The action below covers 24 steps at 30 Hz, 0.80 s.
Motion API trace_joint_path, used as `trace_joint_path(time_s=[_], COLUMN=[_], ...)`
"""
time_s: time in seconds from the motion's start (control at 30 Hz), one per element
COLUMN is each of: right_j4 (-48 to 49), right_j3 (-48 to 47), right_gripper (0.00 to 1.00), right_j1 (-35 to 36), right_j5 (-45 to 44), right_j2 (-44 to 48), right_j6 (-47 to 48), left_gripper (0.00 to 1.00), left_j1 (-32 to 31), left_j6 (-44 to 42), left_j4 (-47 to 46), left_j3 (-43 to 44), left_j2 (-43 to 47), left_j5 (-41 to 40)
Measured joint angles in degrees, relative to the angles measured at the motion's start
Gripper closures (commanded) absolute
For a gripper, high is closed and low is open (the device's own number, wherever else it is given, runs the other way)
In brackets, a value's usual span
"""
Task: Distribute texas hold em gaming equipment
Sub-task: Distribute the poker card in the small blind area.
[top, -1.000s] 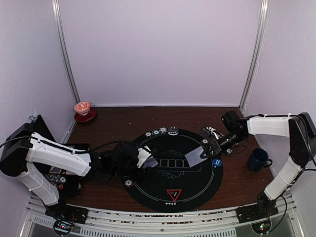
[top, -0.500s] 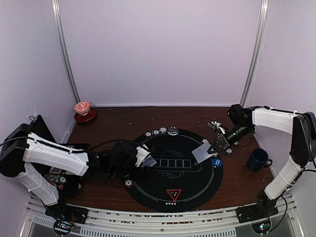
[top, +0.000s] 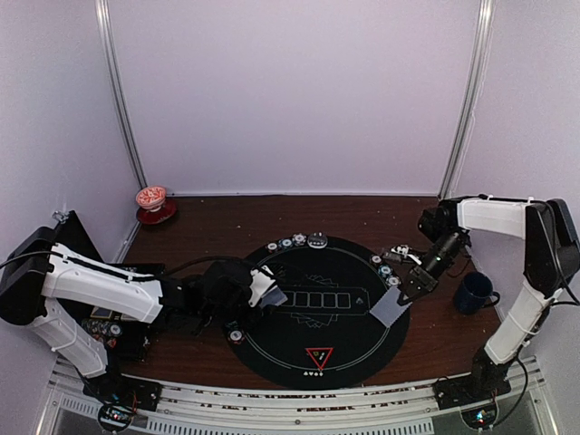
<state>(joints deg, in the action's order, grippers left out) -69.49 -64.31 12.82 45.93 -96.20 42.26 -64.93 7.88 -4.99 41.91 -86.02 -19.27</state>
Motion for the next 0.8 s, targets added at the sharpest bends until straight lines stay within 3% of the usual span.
trace_joint_path(time_s=[0.33, 0.8], right_j4=[-0.9, -4.6], right_j3=[0.1, 0.1], right_gripper=[1.00, 0.98], right_j1=[-0.1, 1.6], right_j5=[-5.9, -7.2], right_j2=[-0.6, -4.9], right_j6=[3.1, 7.5], left_gripper=[0.49, 0.49], left_j1=[-0.1, -0.1], left_j6=[-0.1, -0.5], left_j4=[-0.1, -0.1], left_j3=[0.0, 0.8], left_j2=[-0.2, -2.1], left_j5=[0.0, 0.0])
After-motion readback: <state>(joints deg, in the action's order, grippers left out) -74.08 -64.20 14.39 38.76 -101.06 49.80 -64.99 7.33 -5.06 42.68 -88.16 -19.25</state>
